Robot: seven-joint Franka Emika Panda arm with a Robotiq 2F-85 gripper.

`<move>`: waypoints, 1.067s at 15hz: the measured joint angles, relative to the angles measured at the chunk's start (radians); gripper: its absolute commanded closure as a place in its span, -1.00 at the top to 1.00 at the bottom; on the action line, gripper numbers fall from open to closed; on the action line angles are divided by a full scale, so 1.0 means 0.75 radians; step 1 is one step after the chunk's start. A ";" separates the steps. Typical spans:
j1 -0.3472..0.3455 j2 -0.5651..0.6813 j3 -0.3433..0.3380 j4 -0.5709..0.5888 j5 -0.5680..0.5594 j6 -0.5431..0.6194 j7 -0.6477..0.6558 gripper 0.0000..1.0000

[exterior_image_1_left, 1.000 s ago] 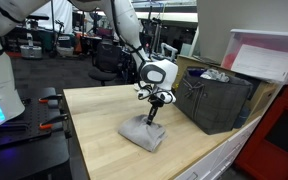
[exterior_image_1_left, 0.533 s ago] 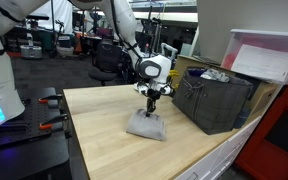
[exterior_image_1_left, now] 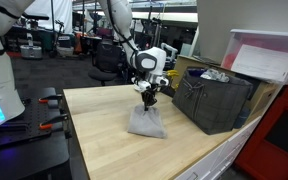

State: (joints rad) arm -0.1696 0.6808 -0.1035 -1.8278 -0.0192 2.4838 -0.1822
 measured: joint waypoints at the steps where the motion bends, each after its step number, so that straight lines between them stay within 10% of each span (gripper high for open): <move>1: -0.012 -0.029 0.012 -0.035 -0.014 0.017 -0.067 -0.98; 8: -0.142 -0.164 0.176 -0.199 -0.023 0.129 -0.523 -0.98; 14: -0.172 -0.174 0.268 -0.175 0.041 0.176 -0.573 -0.98; 15: -0.169 -0.174 0.270 -0.167 0.042 0.177 -0.573 -0.41; 16: -0.164 -0.174 0.271 -0.162 0.042 0.177 -0.573 -0.39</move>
State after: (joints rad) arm -0.2925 0.5506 0.0996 -1.9494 0.0124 2.6164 -0.6121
